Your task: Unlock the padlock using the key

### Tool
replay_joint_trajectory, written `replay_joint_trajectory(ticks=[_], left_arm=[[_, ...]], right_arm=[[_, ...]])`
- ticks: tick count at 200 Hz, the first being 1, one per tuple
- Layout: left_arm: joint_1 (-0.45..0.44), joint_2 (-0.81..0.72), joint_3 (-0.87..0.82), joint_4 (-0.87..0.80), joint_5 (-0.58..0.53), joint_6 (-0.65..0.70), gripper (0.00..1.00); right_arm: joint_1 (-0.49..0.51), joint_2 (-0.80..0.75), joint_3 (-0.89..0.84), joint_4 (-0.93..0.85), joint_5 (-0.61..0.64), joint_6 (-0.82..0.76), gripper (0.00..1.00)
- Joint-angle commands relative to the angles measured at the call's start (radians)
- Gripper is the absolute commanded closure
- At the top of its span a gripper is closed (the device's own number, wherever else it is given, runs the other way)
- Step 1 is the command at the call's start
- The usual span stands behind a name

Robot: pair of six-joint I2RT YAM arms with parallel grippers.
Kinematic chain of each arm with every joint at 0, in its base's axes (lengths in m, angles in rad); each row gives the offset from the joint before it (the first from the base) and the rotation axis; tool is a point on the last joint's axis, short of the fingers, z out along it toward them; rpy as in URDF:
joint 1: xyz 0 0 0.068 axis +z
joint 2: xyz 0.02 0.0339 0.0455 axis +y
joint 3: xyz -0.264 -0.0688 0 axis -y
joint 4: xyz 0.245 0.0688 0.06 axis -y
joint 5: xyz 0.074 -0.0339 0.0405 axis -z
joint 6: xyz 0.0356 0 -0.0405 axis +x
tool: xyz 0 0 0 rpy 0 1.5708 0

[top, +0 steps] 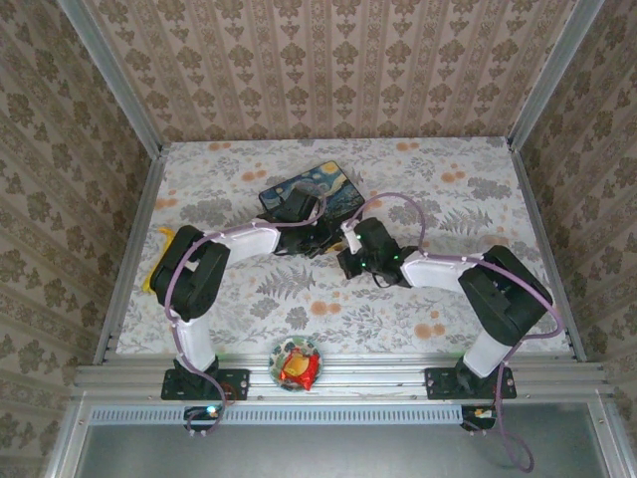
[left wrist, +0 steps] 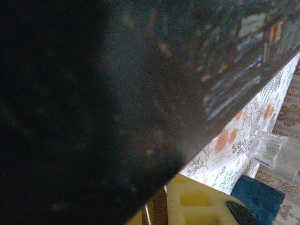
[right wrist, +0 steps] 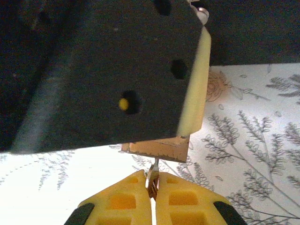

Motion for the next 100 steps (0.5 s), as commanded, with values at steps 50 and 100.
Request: replay_joint_trajectory(ticks=[50, 100], left_arm=[[-0.028, 0.015, -0.006, -0.034, 0.158, -0.053, 1.00], [-0.021, 0.010, -0.018, -0.033, 0.151, -0.058, 1.00]], right_arm=[[-0.164, -0.033, -0.002, 0.060, -0.291, 0.197, 1.00], [-0.192, -0.023, 0.000, 0.053, -0.339, 0.220, 1.00]])
